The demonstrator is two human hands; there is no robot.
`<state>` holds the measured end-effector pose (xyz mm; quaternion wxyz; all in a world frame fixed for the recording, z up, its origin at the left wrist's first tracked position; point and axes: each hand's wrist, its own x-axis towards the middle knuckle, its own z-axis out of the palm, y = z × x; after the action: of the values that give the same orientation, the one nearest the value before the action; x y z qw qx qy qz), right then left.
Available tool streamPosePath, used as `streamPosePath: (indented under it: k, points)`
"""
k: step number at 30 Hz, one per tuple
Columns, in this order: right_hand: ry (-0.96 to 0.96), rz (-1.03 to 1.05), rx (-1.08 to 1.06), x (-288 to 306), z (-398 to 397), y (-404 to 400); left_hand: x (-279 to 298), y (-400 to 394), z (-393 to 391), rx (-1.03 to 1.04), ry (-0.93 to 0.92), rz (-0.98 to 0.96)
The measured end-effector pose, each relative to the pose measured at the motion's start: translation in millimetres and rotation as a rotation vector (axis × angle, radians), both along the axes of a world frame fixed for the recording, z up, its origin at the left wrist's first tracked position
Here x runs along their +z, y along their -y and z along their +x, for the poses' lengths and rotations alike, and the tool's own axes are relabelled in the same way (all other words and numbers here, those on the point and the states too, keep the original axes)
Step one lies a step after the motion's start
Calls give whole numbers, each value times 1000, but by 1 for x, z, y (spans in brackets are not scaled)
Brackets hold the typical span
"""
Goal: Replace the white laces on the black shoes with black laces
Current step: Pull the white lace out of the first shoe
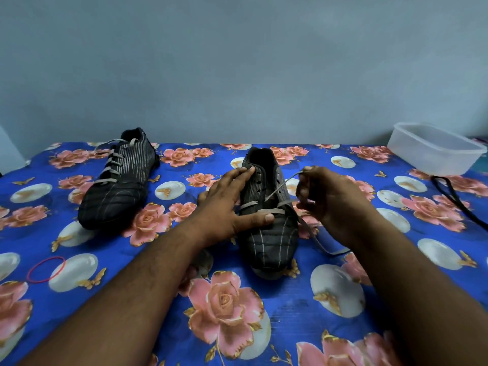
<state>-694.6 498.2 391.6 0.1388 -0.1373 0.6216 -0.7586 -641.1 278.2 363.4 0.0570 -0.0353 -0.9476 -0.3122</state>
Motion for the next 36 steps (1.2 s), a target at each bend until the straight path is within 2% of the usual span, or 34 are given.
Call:
streamPosePath:
  k: [2, 4, 8, 12, 14, 16, 18, 20, 23, 30, 33, 36]
  points:
    - [-79, 275, 36, -4, 1, -2, 0, 0, -1, -4, 0, -2]
    - [-134, 408, 91, -8, 3, -2, 0, 0, -1, -7, 3, -11]
    - [-189, 366, -24, -7, 5, 0, -1, 0, -1, -4, 3, -14]
    - [-94, 121, -306, -6, -9, -5, -1, 1, -1, -1, 2, -20]
    - [-105, 207, -416, -9, -19, -13, 0, 1, -1, -3, 4, -16]
    - [-314, 522, -453, -19, -28, -19, -1, 1, -2, -4, 5, -12]
    - [-573, 722, -432, -26, -28, -16, -2, 1, -2, -8, 3, -14]
    - [-748, 788, -329, -29, -22, -8, -2, 2, -2, -10, 0, -16]
    - [-899, 879, -226, -31, -13, 4, -2, 3, -2, -12, -2, -18]
    - [-922, 786, -211, -34, -15, 8, -4, 2, -4, -10, -3, -12]
    - [-802, 699, -331, -33, -28, -5, -4, 2, -4, -3, 1, -8]
    - [-743, 810, -487, -34, -45, -26, -2, 2, -3, -7, 2, -6]
